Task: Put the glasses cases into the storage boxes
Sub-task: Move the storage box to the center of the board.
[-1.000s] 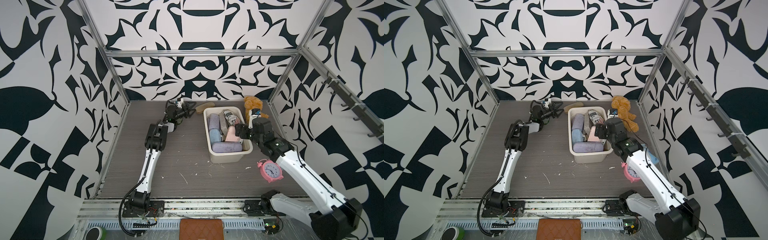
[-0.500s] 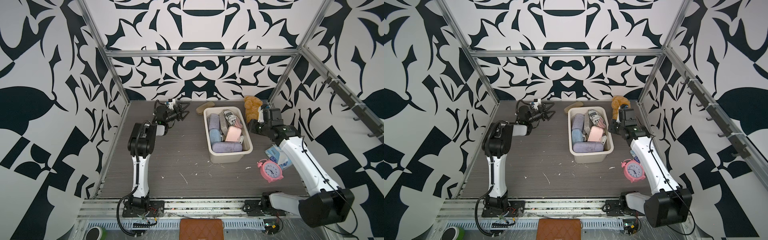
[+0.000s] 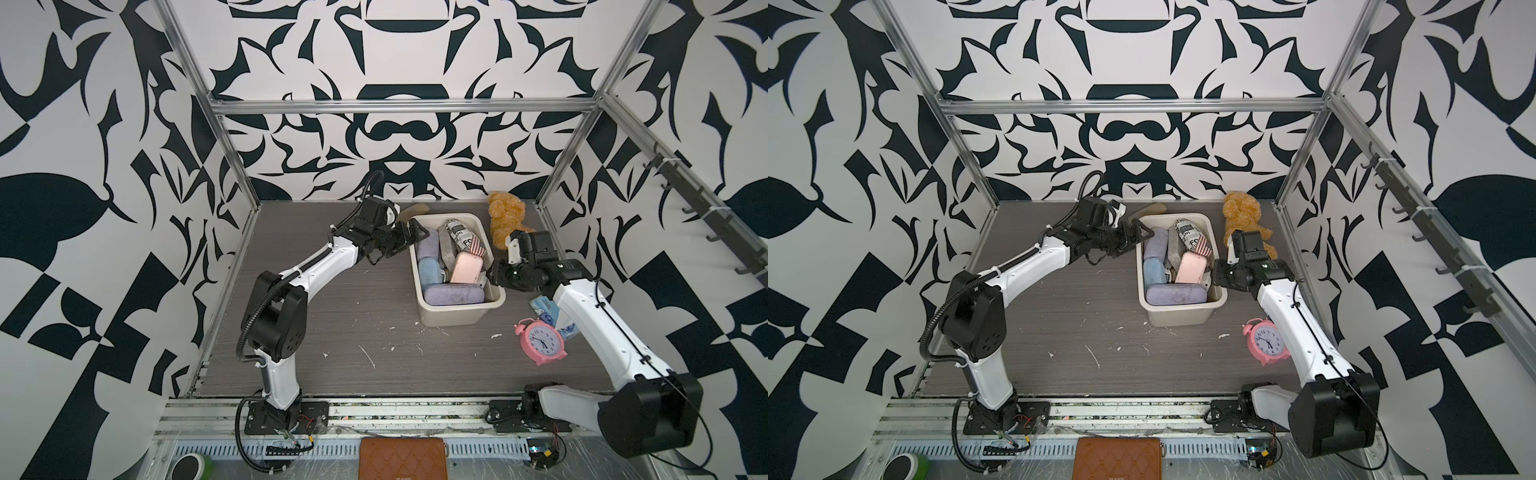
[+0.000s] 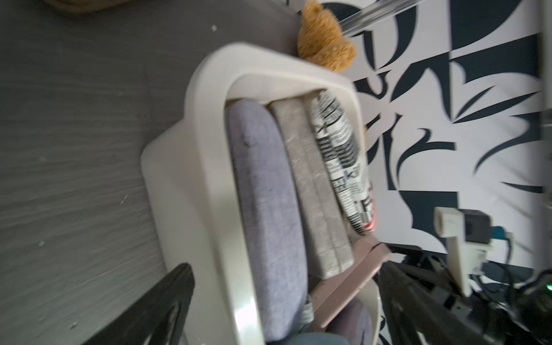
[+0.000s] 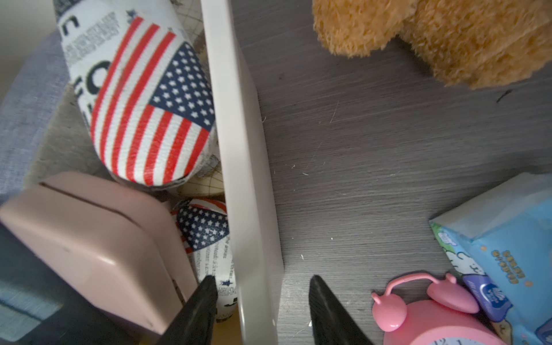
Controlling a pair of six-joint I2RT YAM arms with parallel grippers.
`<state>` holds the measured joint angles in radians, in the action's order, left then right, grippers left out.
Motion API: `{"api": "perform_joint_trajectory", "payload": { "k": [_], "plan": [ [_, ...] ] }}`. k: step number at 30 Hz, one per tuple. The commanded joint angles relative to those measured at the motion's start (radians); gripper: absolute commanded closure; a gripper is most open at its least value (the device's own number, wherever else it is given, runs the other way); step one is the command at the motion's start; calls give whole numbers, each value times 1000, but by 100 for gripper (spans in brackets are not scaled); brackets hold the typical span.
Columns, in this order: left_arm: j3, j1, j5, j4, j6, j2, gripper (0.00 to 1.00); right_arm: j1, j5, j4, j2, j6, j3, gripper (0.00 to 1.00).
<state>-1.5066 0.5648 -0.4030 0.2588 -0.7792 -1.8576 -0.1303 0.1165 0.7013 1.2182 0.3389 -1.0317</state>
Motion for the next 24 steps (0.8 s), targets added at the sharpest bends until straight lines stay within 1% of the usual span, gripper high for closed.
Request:
{"api": "perform_joint_trajectory", "payload": {
  "k": [1, 3, 4, 7, 10, 12, 15, 18, 19, 22, 24],
  "plan": [
    [-43, 11, 95, 187, 72, -31, 1, 2, 24, -21, -15, 23, 30, 57],
    [-47, 21, 143, 200, 77, -36, 1, 1, 27, -33, -26, 24, 39, 63],
    [-55, 25, 161, 218, 79, -37, 1, 1, 18, -33, -33, 24, 41, 69],
    [-68, 47, 189, 214, 103, -35, 1, 1, 40, -50, -42, 26, 56, 80],
    [-89, 70, 227, 243, 131, -25, 1, -15, 54, -61, -50, 32, 69, 100],
    [-77, 76, 241, 243, 134, -13, 1, -27, 56, -66, -64, 37, 76, 100],
    [-60, 82, 294, 262, 135, 1, 1, -34, 54, -74, -80, 40, 84, 100],
    [-42, 80, 276, 264, 135, -1, 1, -35, 56, -81, -85, 39, 90, 100],
    [-54, 81, 290, 289, 139, -14, 1, -38, 58, -83, -85, 40, 89, 100],
    [-143, 93, 357, 446, 155, -67, 1, -53, 53, -77, -84, 35, 81, 100],
    [-158, 93, 366, 474, 169, -67, 1, -83, 47, -71, -76, 28, 70, 100]
  ]
}}
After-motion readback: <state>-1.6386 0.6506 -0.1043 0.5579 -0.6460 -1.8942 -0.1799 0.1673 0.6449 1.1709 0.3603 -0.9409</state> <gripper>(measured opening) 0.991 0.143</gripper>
